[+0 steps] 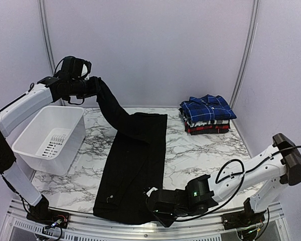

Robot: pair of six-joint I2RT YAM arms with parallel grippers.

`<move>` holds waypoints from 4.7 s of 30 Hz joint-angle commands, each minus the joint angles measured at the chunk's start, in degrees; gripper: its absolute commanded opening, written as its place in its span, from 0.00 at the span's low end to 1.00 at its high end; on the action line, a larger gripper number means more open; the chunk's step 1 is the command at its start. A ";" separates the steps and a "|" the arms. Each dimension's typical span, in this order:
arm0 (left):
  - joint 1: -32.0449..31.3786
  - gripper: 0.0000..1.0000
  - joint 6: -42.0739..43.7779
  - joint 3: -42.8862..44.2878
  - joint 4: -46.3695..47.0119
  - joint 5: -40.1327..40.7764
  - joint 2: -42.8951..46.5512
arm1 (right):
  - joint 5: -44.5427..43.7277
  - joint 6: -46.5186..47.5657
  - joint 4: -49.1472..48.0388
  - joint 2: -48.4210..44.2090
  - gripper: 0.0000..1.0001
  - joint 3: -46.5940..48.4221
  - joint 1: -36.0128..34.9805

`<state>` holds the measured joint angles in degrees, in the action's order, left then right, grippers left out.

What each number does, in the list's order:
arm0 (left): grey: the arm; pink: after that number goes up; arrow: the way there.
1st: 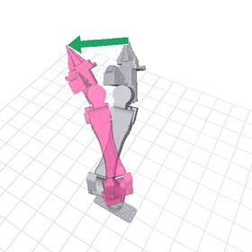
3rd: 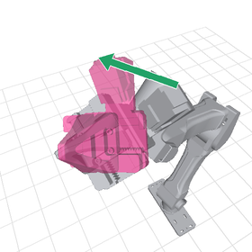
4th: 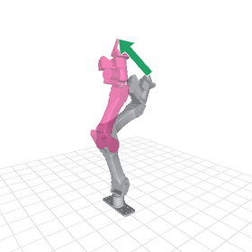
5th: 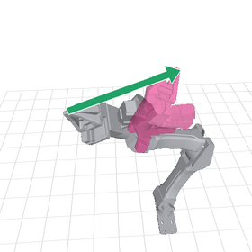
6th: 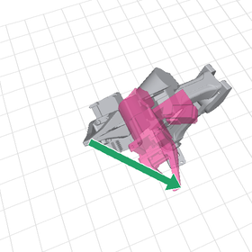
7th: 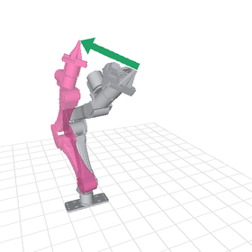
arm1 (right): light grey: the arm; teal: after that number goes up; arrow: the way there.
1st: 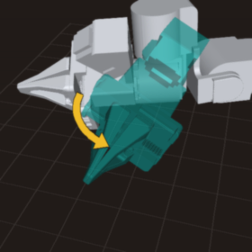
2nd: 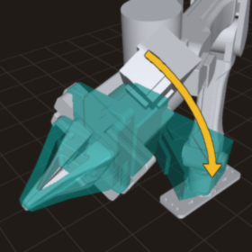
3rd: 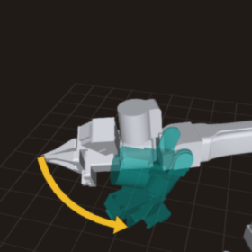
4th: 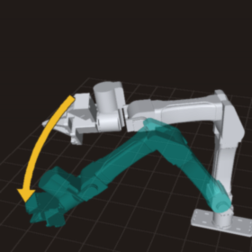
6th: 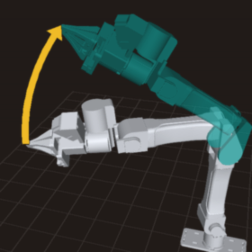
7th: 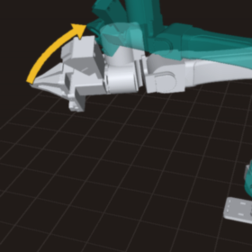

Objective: Fold and stack the long sleeve shirts
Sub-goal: Fold the 1/3-folded shirt at the center of the board.

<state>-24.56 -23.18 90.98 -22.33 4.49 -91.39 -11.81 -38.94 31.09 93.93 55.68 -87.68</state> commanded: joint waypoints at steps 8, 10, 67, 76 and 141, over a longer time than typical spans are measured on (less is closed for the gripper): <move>0.61 0.03 -0.41 2.36 0.27 -0.84 -3.07 | 11.19 1.31 -1.36 -1.84 0.00 -0.60 -3.11; 0.58 0.03 -0.50 2.40 0.33 -1.01 -3.23 | 12.85 1.31 -1.99 -1.99 0.05 -0.77 -3.05; 1.17 0.03 -2.13 11.00 6.11 -11.00 -15.63 | 20.74 15.11 -2.13 54.68 0.27 73.64 61.65; 1.20 0.03 -2.32 13.18 6.15 -12.53 -16.18 | 16.90 19.40 -5.80 30.92 0.47 49.05 56.77; 1.20 0.03 1.10 9.92 7.11 -12.18 -12.22 | -13.37 -14.33 14.97 16.48 0.00 28.67 1.46</move>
<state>-23.59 -24.05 100.42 -16.58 -8.51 -107.07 -26.61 -55.90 47.09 110.85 82.08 -85.93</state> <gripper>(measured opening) 0.026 0.001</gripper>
